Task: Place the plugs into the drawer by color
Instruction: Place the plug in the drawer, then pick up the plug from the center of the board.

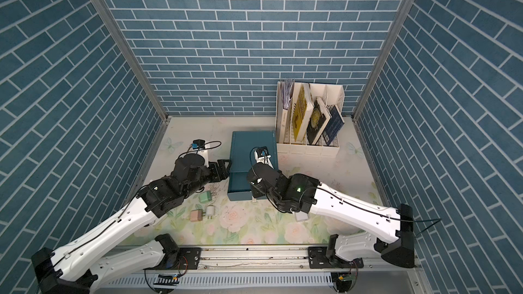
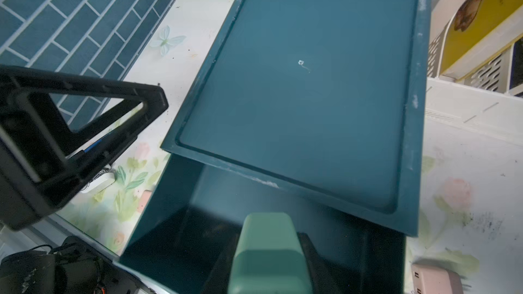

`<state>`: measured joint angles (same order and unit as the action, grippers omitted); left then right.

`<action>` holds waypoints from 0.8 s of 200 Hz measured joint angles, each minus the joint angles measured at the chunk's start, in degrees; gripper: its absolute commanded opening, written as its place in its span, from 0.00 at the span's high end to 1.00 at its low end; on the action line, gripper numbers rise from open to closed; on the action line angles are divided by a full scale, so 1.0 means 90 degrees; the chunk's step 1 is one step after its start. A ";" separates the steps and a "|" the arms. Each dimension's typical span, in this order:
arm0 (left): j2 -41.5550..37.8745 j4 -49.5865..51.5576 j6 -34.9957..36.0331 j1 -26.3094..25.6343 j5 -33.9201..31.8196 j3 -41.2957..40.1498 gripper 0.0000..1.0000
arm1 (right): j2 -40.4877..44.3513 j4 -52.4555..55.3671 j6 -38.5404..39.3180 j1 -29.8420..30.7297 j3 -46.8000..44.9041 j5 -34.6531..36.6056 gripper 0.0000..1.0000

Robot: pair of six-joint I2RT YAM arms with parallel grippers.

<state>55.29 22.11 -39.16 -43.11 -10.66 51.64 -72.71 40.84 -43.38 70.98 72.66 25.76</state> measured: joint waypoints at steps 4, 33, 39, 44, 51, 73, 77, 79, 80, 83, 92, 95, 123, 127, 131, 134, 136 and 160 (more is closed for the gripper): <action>0.0000 0.0000 0.0000 0.0000 0.0000 0.0000 0.22 | -0.0002 0.0032 -0.0039 0.0000 0.0000 0.0007 0.90; -0.0012 0.0019 0.0000 0.0000 -0.0010 0.0000 0.22 | -0.0034 0.0245 -0.0321 0.0000 0.0000 0.0044 0.21; -0.0017 0.0024 0.0000 0.0000 -0.0019 0.0000 0.22 | -0.0034 0.0260 -0.0355 0.0000 0.0000 0.0058 0.19; -0.0022 0.0032 0.0000 0.0000 -0.0022 0.0000 0.22 | -0.0032 0.0272 -0.0369 0.0000 0.0000 0.0078 0.17; -0.0034 0.0036 -0.0002 0.0000 -0.0027 0.0000 0.22 | -0.0032 0.0287 -0.0362 0.0000 0.0000 0.0107 0.16; -0.0073 0.0051 -0.0005 0.0000 -0.0053 0.0000 0.22 | -0.0032 0.0325 -0.0413 0.0000 0.0002 0.0187 0.15; -0.0080 0.0063 -0.0002 0.0000 -0.0068 0.0002 0.22 | -0.0032 0.0333 -0.0420 0.0000 0.0005 0.0202 0.15; -0.0087 0.0080 -0.0005 0.0000 -0.0080 0.0007 0.22 | -0.0032 0.0342 -0.0420 0.0000 0.0010 0.0211 0.15; -0.0090 0.0085 -0.0005 0.0000 -0.0085 0.0010 0.22 | -0.0032 0.0347 -0.0420 0.0000 0.0012 0.0214 0.15; -0.0095 0.0107 -0.0005 0.0000 -0.0102 0.0015 0.22 | -0.0034 0.0369 -0.0420 0.0000 0.0022 0.0226 0.15; -0.0136 0.0180 -0.0010 0.0000 -0.0214 0.0034 0.20 | -0.0034 0.0430 -0.0420 0.0002 0.0068 0.0277 0.16; -0.0148 0.0204 -0.0019 0.0000 -0.0265 0.0041 0.20 | -0.0034 0.0442 -0.0420 0.0012 0.0085 0.0299 0.16; -0.0493 0.0716 -0.0248 0.0002 -0.1088 0.0085 0.13 | 0.0075 0.0466 -0.0427 0.0044 0.0185 0.0493 0.19; -0.0571 0.0826 -0.0306 0.0010 -0.1234 0.0085 0.12 | 0.0117 0.0471 -0.0427 0.0044 0.0185 0.0517 0.19; -0.0644 0.0925 -0.0374 0.0019 -0.1375 0.0078 0.11 | 0.0165 0.0474 -0.0437 0.0044 0.0185 0.0544 0.19; -0.0697 0.0974 -0.0408 0.0032 -0.1462 0.0063 0.11 | 0.0204 0.0469 -0.0437 0.0044 0.0185 0.0566 0.20; -0.0733 0.1013 -0.0435 0.0041 -0.1523 0.0053 0.11 | 0.0231 0.0471 -0.0442 0.0044 0.0185 0.0576 0.20; -0.1049 0.1307 -0.0784 0.0274 -0.1902 -0.0347 0.09 | 0.0619 0.0498 -0.0493 0.0044 0.0185 0.0777 0.21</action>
<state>45.84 33.87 -46.22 -40.64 -27.77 48.51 -67.13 45.32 -47.81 71.37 74.32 32.75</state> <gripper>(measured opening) 0.905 0.794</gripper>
